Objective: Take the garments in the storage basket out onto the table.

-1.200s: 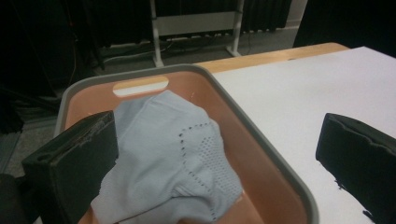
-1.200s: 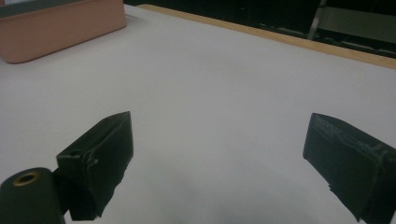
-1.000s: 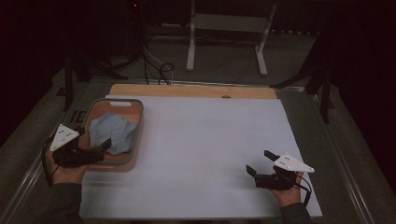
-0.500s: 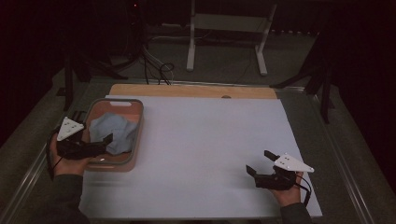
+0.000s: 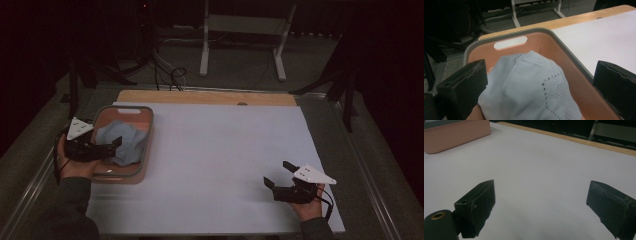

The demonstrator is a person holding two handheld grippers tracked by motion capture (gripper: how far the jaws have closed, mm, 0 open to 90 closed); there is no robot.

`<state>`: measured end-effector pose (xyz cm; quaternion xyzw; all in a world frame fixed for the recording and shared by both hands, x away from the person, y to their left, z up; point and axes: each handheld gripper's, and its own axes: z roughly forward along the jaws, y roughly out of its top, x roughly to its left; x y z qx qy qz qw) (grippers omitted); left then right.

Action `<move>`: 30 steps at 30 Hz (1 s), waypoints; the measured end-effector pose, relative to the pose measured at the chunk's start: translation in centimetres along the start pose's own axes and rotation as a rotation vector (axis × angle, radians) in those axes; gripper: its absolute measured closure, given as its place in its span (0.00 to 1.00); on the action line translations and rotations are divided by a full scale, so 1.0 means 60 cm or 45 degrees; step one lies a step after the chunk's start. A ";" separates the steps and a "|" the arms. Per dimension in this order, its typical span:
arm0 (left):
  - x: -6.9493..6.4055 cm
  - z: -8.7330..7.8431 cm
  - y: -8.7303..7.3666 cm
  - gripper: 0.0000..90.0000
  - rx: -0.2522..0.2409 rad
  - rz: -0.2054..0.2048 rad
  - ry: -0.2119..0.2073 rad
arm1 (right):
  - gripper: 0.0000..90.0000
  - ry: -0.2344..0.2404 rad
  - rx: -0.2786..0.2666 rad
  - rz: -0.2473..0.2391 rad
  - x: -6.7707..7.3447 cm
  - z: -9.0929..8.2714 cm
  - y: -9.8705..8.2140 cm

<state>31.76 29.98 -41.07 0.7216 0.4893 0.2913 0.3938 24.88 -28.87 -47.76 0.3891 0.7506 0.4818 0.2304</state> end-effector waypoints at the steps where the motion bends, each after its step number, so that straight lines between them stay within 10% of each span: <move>1: 0.001 0.005 0.001 0.01 0.010 0.008 0.002 | 0.10 0.000 -0.001 0.000 0.000 0.000 0.000; 30: 0.016 0.073 0.000 0.01 0.173 0.008 -0.010 | 0.10 -0.007 0.005 0.001 -0.001 0.001 0.000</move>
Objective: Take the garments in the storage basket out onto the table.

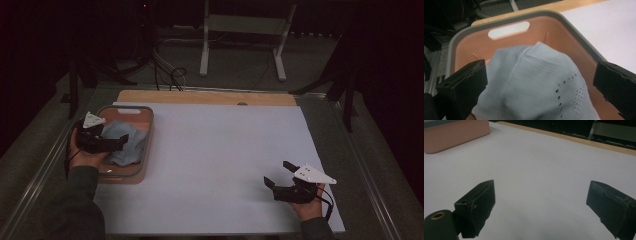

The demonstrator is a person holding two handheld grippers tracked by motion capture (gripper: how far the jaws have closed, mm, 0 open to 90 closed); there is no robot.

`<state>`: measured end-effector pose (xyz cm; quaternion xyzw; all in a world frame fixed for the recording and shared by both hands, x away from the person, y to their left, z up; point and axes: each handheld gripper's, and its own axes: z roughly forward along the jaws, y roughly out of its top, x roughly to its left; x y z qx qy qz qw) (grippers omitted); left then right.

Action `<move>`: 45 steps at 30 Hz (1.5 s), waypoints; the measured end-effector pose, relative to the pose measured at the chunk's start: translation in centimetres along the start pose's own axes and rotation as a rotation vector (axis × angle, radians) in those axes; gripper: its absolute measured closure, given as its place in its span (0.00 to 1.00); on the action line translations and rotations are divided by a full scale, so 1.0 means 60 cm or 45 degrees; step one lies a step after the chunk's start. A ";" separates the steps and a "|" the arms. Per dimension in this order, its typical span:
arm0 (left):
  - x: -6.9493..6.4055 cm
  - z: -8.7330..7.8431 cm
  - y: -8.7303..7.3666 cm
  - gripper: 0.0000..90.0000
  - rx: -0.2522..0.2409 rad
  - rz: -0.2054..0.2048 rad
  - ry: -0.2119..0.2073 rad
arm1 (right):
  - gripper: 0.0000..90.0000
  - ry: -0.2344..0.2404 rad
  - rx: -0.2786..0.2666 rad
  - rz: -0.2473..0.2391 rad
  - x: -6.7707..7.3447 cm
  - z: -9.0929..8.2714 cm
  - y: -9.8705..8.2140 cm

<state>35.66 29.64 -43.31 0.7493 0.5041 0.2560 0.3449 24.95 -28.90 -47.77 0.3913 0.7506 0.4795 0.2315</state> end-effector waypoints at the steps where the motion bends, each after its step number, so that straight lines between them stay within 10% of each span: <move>1: -0.001 0.002 0.000 0.01 0.007 0.000 0.001 | 0.10 0.000 0.001 0.001 0.000 0.000 0.000; 45: 0.000 0.087 -0.006 0.00 0.355 -0.045 -0.051 | 0.10 0.002 -0.001 -0.004 -0.001 -0.001 0.001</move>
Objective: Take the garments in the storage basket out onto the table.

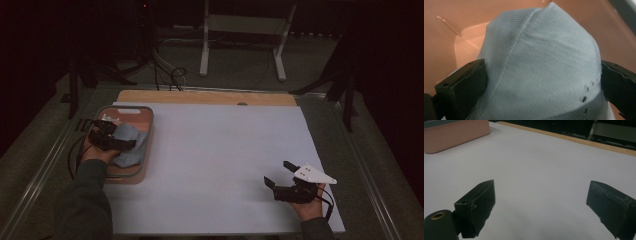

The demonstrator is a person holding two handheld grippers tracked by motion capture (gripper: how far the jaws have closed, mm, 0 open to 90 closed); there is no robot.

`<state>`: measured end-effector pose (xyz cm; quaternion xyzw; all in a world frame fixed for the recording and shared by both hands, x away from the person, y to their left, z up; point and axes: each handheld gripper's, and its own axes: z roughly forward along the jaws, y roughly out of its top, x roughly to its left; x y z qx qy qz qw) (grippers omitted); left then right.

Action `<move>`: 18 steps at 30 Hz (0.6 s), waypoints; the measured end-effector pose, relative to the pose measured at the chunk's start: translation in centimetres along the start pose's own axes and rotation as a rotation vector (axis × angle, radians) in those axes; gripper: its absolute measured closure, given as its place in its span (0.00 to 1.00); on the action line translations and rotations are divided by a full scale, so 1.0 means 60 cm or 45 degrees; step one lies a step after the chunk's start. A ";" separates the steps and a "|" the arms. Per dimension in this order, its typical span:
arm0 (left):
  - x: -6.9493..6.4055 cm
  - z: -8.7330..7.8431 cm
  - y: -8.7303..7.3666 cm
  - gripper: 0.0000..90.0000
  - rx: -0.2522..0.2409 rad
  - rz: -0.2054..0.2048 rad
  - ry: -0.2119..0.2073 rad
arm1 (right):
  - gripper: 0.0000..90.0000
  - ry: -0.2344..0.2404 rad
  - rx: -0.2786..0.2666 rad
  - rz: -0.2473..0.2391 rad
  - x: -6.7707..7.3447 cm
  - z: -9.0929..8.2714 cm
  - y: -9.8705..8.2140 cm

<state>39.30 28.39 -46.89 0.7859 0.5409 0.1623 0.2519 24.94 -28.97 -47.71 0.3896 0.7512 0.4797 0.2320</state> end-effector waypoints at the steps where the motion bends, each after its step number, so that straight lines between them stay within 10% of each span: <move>1: -0.004 0.003 0.000 0.00 0.018 0.025 0.019 | 0.10 -0.002 0.000 0.000 0.000 0.000 0.000; 7: -0.004 0.004 0.001 0.02 0.055 0.031 0.029 | 0.10 -0.007 0.000 0.002 -0.001 0.000 0.000; 18: -0.013 -0.003 0.003 0.38 0.033 0.071 0.111 | 0.10 -0.005 0.005 0.005 -0.001 0.001 0.000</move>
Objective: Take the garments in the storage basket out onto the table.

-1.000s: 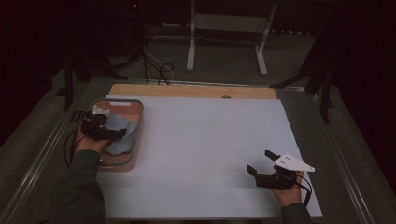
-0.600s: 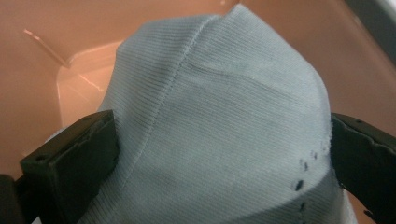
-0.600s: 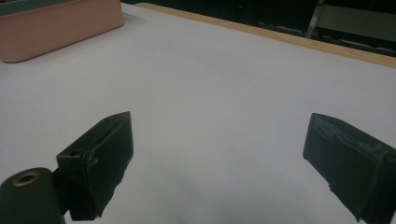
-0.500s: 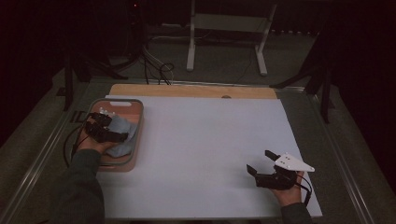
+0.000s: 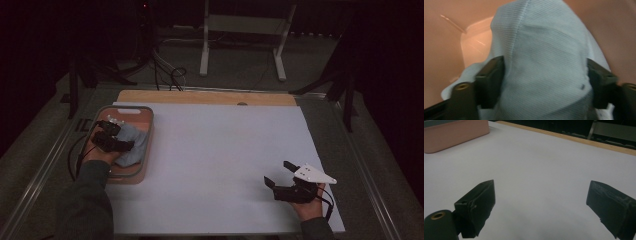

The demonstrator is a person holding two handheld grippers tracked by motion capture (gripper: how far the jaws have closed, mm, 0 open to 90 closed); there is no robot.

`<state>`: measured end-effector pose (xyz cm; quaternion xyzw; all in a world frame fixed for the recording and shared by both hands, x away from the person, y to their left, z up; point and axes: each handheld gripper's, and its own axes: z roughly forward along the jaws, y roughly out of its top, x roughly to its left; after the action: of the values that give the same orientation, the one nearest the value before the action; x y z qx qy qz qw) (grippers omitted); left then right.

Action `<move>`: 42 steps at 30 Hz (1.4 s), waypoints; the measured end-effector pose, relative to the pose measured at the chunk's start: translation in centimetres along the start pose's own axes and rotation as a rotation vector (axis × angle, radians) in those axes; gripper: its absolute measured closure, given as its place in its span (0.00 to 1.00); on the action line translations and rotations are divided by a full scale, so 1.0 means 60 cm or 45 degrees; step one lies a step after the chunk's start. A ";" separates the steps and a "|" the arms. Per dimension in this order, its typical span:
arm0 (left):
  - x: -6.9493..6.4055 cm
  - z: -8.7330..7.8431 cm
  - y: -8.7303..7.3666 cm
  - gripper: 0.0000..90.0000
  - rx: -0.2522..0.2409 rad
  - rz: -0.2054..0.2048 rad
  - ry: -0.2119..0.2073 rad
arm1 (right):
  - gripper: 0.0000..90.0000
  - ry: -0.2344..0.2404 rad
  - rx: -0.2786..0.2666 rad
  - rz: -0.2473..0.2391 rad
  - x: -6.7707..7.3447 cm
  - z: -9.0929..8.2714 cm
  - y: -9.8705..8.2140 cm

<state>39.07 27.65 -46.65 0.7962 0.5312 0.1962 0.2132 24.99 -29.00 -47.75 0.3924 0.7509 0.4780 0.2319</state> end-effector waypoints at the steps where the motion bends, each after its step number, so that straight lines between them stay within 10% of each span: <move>1: 0.000 -0.001 0.001 0.42 -0.004 0.001 0.005 | 0.10 0.000 0.000 0.002 0.000 0.000 0.000; 11: 0.007 -0.021 0.004 0.66 -0.066 -0.065 0.002 | 0.10 -0.003 0.001 0.006 -0.001 0.000 0.000; 42: 0.038 -0.108 0.010 0.71 -0.304 -0.197 -0.079 | 0.10 -0.006 -0.003 0.015 -0.003 -0.002 0.000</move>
<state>36.83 30.41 -40.75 0.7275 0.5570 0.2161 0.3373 25.02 -29.23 -47.73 0.3978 0.7474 0.4792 0.2314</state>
